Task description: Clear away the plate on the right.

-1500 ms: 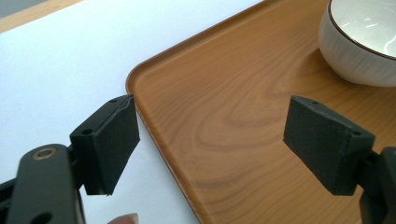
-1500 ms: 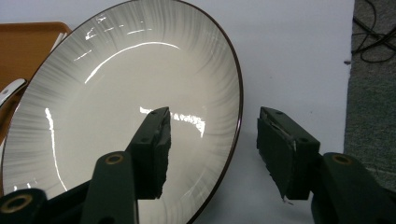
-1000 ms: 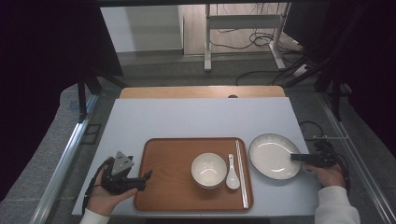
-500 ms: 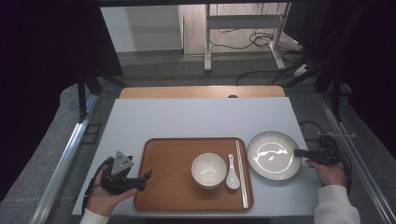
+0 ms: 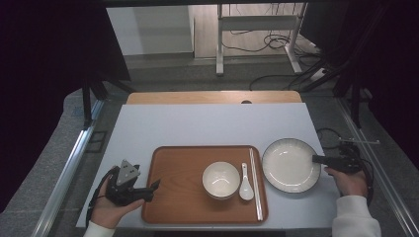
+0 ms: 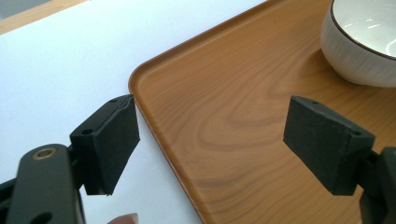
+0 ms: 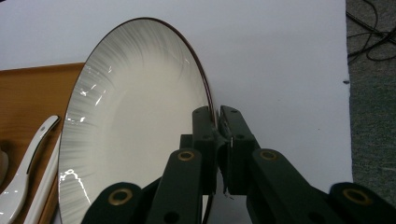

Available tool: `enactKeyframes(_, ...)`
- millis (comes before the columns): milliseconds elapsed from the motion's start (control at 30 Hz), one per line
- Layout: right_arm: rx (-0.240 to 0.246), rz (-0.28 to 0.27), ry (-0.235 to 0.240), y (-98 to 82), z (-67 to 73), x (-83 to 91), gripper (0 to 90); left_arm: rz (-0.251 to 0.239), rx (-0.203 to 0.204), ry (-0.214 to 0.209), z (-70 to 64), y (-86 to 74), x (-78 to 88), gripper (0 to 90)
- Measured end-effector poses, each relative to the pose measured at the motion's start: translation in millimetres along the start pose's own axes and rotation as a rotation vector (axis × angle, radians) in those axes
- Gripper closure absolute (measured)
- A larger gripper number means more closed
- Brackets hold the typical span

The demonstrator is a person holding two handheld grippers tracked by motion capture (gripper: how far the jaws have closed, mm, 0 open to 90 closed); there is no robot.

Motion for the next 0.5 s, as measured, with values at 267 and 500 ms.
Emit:
enactKeyframes(267, 0.007, -0.032, 0.003, 4.3, 0.4, 6.9, 84.9, -0.001, 0.0, 0.001, -0.1, 0.2, 0.0, 17.8)
enactKeyframes(500, 0.005, -0.051, 0.008, 5.8, -1.2, 10.8, 84.6, -0.001, 0.0, 0.001, 0.0, 0.3, 0.1, 17.8)
Point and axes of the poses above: each handheld gripper's, and its own axes: x roughly backward along the jaws, y roughly out of its top, z roughly to its left, the point moved 10 cm from there along -x, roughly forward along the jaws, and after that the axes turned 2 degrees about -z, right-handed, at the moved point
